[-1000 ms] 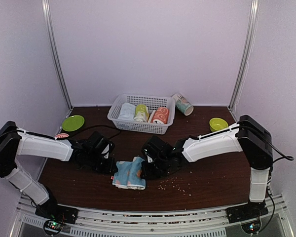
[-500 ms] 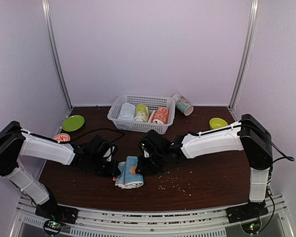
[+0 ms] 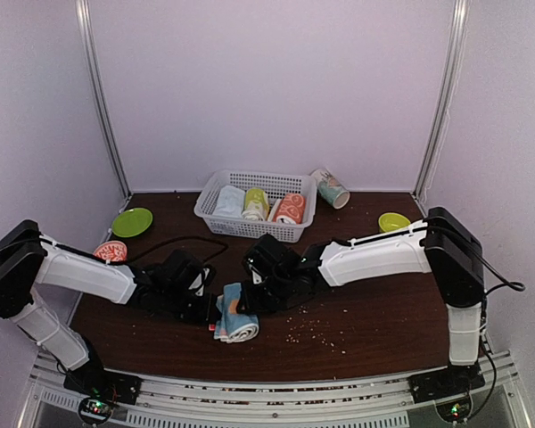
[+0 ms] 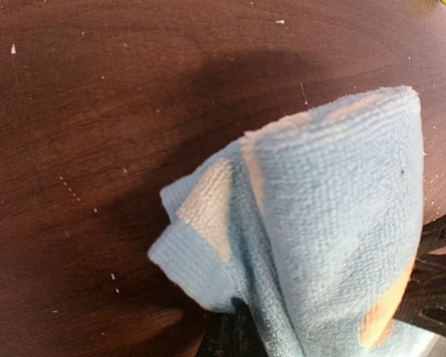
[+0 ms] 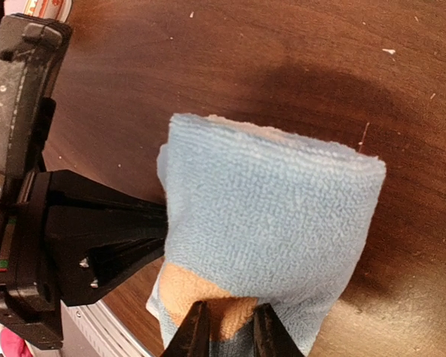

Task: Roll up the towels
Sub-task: Roll the towel at the center of the board.

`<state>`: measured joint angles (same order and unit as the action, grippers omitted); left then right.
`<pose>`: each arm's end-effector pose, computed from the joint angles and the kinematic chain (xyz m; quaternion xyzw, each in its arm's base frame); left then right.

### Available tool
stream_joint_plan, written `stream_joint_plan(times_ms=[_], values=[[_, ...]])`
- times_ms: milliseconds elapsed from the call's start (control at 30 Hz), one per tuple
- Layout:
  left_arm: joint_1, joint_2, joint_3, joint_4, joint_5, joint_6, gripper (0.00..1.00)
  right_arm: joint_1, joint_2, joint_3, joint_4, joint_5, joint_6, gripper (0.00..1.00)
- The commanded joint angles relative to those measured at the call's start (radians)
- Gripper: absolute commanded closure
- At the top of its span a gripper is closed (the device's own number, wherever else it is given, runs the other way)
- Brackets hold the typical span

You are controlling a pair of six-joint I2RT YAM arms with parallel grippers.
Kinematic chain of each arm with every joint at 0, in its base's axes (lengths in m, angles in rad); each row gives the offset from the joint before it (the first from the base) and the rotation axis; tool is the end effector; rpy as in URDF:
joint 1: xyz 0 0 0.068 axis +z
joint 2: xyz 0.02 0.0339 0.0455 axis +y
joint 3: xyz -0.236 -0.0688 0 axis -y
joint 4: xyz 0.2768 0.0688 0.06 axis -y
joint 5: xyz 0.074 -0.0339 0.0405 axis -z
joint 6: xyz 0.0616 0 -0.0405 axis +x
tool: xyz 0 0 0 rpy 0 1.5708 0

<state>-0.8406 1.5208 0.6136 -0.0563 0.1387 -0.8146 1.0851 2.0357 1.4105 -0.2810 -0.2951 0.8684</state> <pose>0.1958 -0.2314 0.0572 0.0331 0.9516 -0.2644 0.1531 0.2023 0.4217 0.1065 -0.1488 0.9244 0.3452 0.0654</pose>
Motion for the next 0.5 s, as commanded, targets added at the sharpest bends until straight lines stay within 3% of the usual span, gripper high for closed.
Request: stream_joint_plan(times_ms=[0,467], values=[[-0.020,0.007,-0.020,0.025,0.015,-0.020,1.00,0.018,0.013,0.043,0.011,-0.017,0.006,0.77],[-0.031,-0.026,-0.029,-0.011,-0.005,-0.026,1.00,0.030,0.101,0.085,-0.015,-0.025,-0.002,0.77]])
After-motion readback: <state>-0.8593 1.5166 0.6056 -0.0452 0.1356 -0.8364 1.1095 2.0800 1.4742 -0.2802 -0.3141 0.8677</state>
